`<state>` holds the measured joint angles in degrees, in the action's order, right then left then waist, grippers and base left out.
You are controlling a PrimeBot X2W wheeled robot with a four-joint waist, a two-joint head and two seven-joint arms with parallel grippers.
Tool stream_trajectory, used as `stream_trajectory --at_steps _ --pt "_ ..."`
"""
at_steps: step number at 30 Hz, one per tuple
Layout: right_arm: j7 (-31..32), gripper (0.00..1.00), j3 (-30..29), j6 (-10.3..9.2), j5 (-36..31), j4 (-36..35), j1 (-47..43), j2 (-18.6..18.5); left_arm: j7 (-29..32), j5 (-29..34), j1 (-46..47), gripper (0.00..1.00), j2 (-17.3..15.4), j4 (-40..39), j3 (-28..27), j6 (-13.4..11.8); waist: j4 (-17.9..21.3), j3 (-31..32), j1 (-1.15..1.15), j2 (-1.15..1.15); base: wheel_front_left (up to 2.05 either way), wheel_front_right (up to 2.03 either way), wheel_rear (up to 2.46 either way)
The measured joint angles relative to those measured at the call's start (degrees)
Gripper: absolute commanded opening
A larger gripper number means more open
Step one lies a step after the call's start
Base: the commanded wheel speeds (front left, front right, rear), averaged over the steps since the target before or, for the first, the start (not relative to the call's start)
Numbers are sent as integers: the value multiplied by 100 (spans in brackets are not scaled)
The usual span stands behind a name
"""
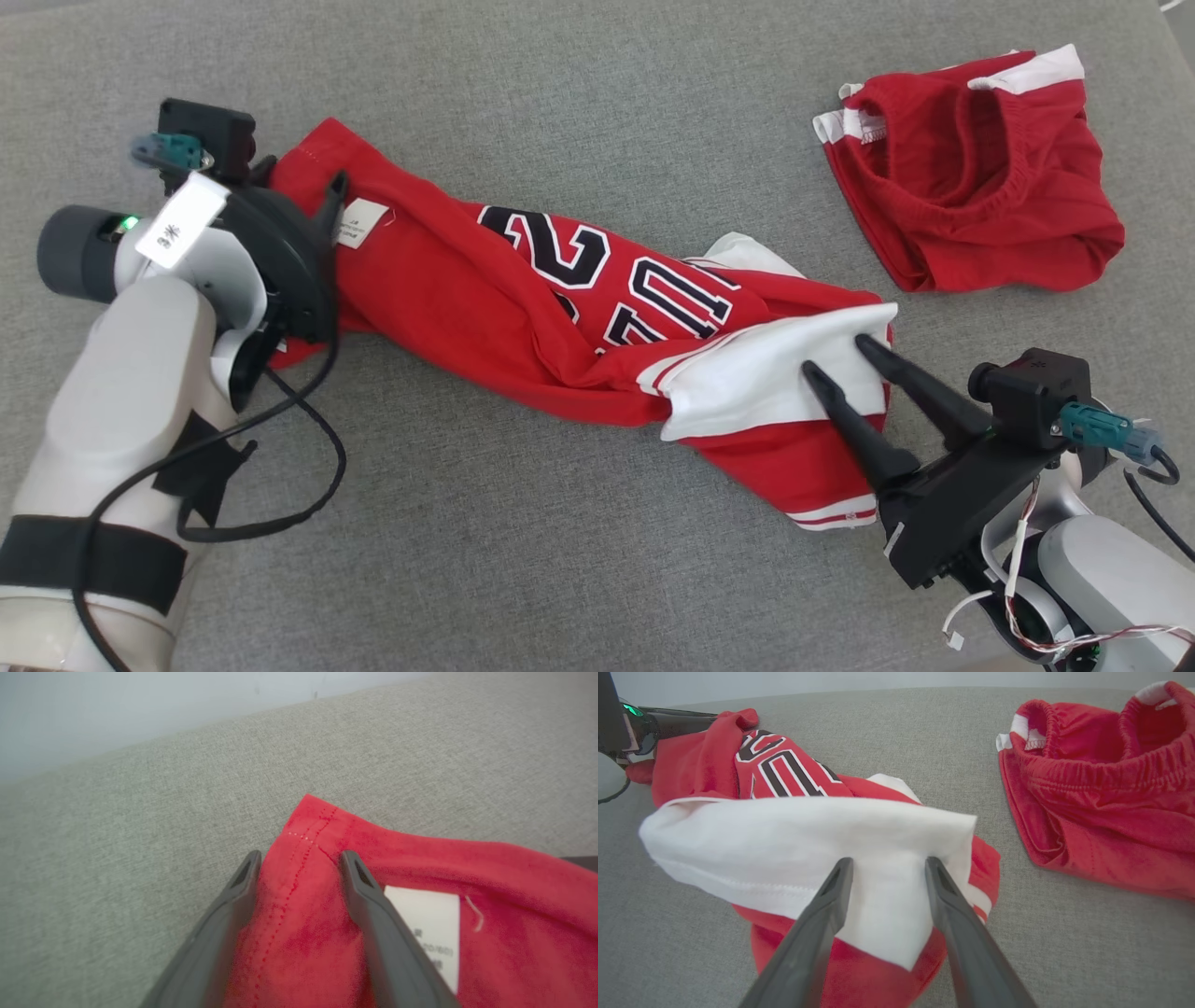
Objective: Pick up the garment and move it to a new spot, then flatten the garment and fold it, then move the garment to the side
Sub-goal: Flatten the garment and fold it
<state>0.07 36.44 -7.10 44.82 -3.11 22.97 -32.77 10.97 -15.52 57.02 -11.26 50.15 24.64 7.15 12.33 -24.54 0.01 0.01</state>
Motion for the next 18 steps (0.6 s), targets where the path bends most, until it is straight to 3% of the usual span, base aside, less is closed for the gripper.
stream_trajectory --at_steps 1,2,11,18 --pt "0 0 3 0 0 3 0 23 -23 -20 9 3 5 48 20 0 1 -7 0 0 0 0 0" --pt "-1 0 5 0 0 11 0 29 -97 -15 12 0 11 78 58 0 -1 -12 0 0 0 0 0" --pt "-16 0 -8 5 -5 149 45 65 -538 -45 453 0 192 339 354 1 -170 52 -1 0 0 0 0" --pt "-243 0 -365 252 55 288 695 36 -1048 -548 670 0 153 601 9 1 -372 312 -1 0 0 0 0"
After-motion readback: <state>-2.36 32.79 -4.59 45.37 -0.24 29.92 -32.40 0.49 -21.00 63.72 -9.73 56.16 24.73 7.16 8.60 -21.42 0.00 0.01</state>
